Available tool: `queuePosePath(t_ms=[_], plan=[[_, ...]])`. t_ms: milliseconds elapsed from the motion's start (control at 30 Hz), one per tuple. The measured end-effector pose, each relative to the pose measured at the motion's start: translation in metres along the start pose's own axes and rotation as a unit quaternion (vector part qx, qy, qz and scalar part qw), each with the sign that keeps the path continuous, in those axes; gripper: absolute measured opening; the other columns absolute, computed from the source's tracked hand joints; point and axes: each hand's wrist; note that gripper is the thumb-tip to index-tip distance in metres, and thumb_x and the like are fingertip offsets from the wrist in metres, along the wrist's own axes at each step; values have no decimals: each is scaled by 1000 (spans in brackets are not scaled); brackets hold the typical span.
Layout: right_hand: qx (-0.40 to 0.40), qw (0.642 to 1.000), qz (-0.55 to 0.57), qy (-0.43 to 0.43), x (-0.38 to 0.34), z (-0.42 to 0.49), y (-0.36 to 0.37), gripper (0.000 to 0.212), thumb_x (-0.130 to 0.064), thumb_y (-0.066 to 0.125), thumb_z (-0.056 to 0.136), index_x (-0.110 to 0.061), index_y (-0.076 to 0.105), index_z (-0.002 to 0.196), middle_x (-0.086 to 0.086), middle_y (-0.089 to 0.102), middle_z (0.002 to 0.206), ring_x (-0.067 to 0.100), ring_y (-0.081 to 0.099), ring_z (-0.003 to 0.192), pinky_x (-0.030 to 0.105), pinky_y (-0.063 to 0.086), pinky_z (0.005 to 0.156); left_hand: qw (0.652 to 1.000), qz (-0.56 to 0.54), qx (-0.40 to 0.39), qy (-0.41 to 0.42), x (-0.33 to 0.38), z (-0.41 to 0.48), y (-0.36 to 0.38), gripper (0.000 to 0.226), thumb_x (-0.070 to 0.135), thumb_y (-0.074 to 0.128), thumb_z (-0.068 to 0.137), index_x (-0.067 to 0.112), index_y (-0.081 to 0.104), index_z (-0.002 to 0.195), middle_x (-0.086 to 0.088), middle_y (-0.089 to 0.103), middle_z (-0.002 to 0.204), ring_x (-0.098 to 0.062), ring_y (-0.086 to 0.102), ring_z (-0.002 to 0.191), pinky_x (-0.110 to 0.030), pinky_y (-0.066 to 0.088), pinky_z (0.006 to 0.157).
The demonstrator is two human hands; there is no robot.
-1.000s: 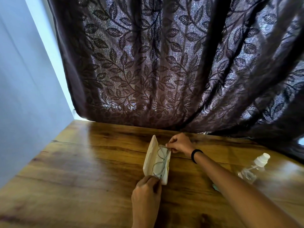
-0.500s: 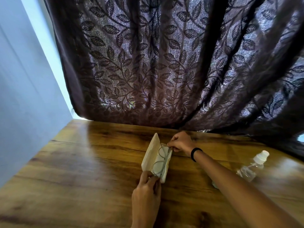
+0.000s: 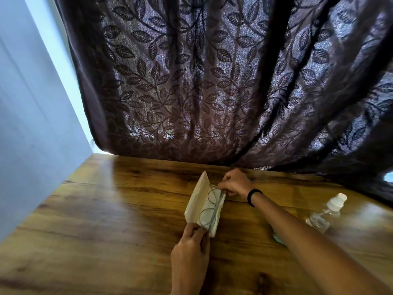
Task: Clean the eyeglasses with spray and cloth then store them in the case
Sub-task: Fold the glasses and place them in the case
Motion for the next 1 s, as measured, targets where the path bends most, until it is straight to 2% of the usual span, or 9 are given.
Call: queuePosePath(t_ms=[100, 233, 433, 700, 900, 1000], plan=[[1, 1000, -20, -1, 0, -1, 0, 29, -16, 72, 76, -15, 53, 54, 1, 59, 61, 11, 57, 57, 22, 47, 51, 1000, 5, -3, 0, 1, 0, 0, 13, 25, 65, 84, 22, 69, 95, 10, 61, 107, -3, 60, 75, -16, 52, 61], [-7, 999, -40, -1, 0, -3, -1, 30, -20, 73, 76, -16, 53, 53, 1, 60, 58, 15, 61, 64, 28, 52, 63, 1000, 16, -9, -6, 2, 1, 1, 17, 30, 58, 88, 25, 66, 102, 14, 57, 112, -1, 59, 82, -15, 52, 67], [-4, 999, -40, -14, -2, -2, -1, 26, -19, 72, 78, -18, 54, 59, -2, 62, 69, 8, 55, 60, 21, 47, 54, 999, 24, 3, -34, 3, 1, 2, 18, 33, 59, 87, 26, 67, 102, 14, 58, 112, -3, 60, 83, -16, 51, 67], [5, 1000, -4, -19, 3, -3, 3, 25, -17, 70, 79, -19, 55, 59, -6, 58, 66, 7, 55, 61, 20, 44, 48, 1000, 16, 14, -22, 3, 2, 2, 15, 31, 64, 84, 23, 71, 94, 12, 64, 102, -1, 60, 76, -13, 44, 62], [11, 999, 25, -31, 7, -3, 4, 23, -17, 68, 81, -19, 56, 61, -2, 60, 68, 13, 59, 68, 23, 48, 54, 1000, 0, 21, -11, 3, 1, 3, 10, 25, 72, 77, 19, 74, 85, 8, 68, 91, -6, 63, 67, -20, 51, 56], [8, 998, 42, -38, 6, -4, 3, 21, -18, 68, 81, -19, 57, 64, -1, 62, 70, 14, 60, 70, 23, 48, 55, 1000, -5, 26, -5, 3, 1, 3, 10, 24, 72, 77, 19, 74, 86, 9, 68, 92, -5, 63, 69, -21, 53, 58]])
Point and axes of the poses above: each hand's wrist, its own z-axis towards the middle knuckle, its own y-axis out of the palm, x = y × z
